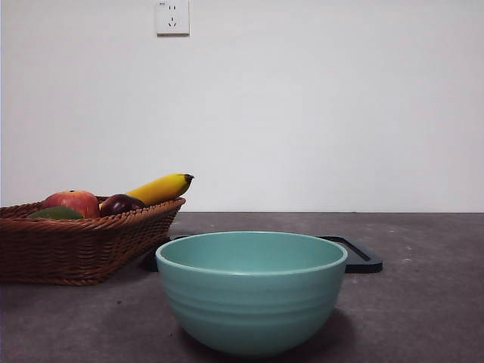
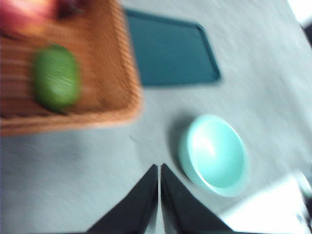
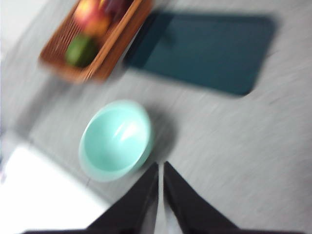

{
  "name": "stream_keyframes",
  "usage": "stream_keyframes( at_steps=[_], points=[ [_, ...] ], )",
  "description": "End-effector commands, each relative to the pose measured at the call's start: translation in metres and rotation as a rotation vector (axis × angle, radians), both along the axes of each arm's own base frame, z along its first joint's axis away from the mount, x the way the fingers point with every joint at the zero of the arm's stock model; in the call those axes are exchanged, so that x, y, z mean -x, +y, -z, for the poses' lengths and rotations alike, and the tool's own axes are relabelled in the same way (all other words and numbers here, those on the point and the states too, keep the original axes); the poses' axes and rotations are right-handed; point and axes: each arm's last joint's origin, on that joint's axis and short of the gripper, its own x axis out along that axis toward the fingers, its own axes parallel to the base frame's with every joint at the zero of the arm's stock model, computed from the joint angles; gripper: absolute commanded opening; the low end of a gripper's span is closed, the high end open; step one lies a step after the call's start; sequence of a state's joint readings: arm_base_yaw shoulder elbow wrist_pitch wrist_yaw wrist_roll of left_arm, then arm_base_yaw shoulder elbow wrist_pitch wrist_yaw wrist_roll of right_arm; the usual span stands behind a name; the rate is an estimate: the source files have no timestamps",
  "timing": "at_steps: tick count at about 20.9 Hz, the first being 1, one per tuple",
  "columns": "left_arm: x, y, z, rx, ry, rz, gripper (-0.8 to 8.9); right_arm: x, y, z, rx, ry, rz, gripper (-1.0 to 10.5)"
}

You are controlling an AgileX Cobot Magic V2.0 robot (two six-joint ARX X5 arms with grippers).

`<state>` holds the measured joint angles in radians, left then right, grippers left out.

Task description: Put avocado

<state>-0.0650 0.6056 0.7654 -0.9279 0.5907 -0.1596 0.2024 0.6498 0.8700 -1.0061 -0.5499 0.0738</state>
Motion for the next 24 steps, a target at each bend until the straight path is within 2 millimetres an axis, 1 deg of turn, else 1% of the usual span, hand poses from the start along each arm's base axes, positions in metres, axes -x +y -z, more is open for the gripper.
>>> stream_keyframes(
  at_steps=[1, 6, 12, 13, 15, 17, 19, 21, 24],
  points=[
    [0.001, -0.004, -0.012, -0.01, -0.022, 0.08, 0.09, 0.0, 0.008, -0.004, 0.03, -0.009, -0.116, 0.1],
    [0.008, -0.009, -0.015, -0.02, 0.008, 0.152, 0.09, 0.001, 0.023, 0.0, 0.055, 0.019, -0.254, 0.1],
    [0.009, -0.009, -0.015, -0.019, 0.008, 0.153, 0.18, 0.0, 0.024, -0.001, 0.052, 0.006, -0.266, 0.1],
    [0.009, -0.009, -0.015, -0.019, 0.007, 0.153, 0.43, 0.0, 0.024, -0.001, 0.052, 0.007, -0.265, 0.2],
    [0.009, -0.009, -0.015, -0.018, 0.007, 0.152, 1.25, 0.0, 0.024, -0.001, 0.052, 0.007, -0.265, 0.9],
    [0.009, -0.009, -0.015, -0.015, 0.01, 0.149, 2.51, 0.0, 0.024, -0.001, 0.052, 0.007, -0.265, 2.2],
    [0.009, -0.009, -0.015, -0.015, 0.011, 0.148, 3.4, 0.0, 0.024, -0.001, 0.052, 0.007, -0.265, 3.2],
    [0.008, -0.009, -0.015, -0.013, 0.013, 0.146, 3.83, 0.0, 0.024, -0.001, 0.051, 0.007, -0.265, 3.9],
    [0.007, -0.009, -0.015, -0.004, 0.022, 0.134, 3.9, -0.001, 0.024, -0.001, 0.052, 0.007, -0.265, 4.0]
  ],
)
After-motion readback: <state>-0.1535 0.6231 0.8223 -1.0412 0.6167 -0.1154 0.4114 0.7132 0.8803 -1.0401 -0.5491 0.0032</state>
